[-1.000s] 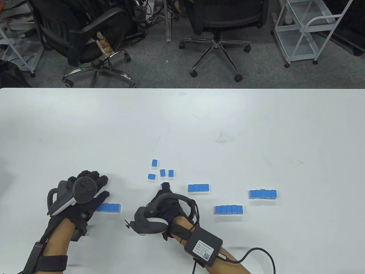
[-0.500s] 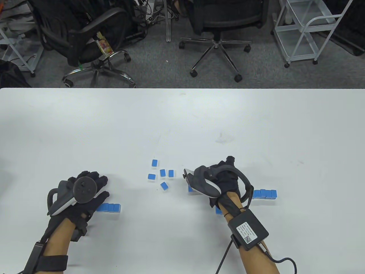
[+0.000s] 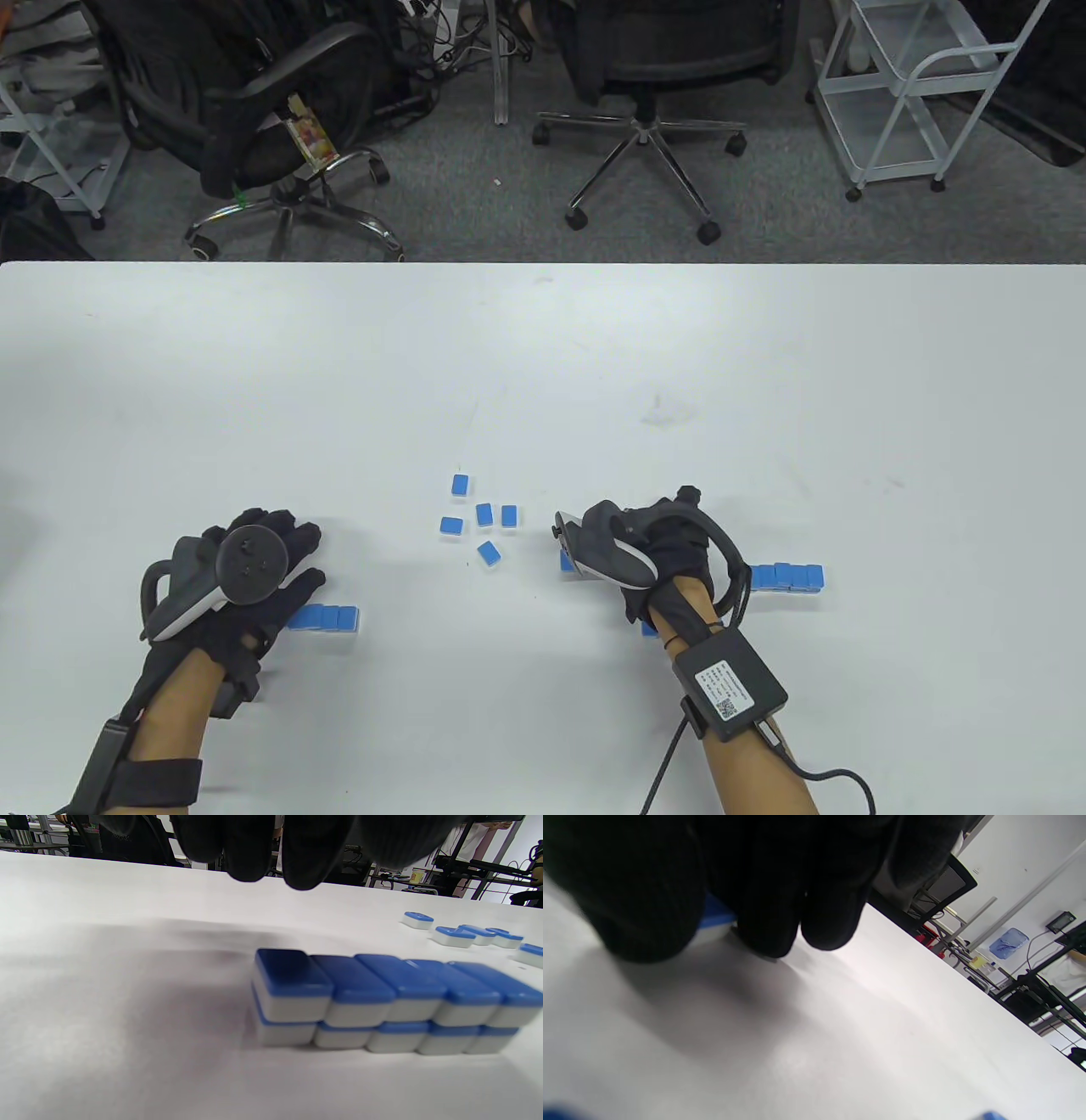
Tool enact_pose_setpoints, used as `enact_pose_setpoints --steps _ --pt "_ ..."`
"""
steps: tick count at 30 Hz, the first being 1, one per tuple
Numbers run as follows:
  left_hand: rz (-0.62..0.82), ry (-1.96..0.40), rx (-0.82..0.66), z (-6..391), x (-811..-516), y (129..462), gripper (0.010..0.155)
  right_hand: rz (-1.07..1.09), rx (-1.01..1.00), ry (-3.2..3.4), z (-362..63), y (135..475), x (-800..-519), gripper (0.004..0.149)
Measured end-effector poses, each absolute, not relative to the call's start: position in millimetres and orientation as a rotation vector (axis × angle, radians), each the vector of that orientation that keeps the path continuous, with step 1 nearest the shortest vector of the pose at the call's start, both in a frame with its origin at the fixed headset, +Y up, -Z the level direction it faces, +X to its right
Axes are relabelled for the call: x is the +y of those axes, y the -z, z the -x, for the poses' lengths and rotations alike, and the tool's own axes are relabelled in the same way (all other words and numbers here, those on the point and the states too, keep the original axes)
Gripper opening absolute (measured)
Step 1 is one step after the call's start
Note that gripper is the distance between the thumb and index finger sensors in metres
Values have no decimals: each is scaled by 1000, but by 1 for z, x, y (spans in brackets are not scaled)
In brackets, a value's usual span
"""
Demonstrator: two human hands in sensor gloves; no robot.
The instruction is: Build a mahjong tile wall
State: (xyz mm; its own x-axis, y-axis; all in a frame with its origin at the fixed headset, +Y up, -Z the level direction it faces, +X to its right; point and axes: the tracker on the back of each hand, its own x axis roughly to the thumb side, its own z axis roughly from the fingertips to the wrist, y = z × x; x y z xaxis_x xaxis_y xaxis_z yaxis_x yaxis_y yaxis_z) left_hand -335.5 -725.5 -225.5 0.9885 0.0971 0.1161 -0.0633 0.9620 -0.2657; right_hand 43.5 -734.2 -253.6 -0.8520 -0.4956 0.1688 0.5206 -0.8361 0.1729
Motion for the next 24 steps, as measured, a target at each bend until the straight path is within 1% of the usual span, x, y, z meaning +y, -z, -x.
enact_pose_setpoints --steps 4,13,18,24 --pt "264 -81 -129 335 -726 226 64 160 -294 2601 -45 250 -734 57" --pt "267 -81 -127 335 -726 226 64 195 -278 2620 -45 252 -739 56" --pt "268 -82 -127 335 -726 226 64 199 -292 2650 -48 258 -749 57" --pt "270 -81 -127 335 -726 226 64 213 -280 2647 -47 261 -752 56"
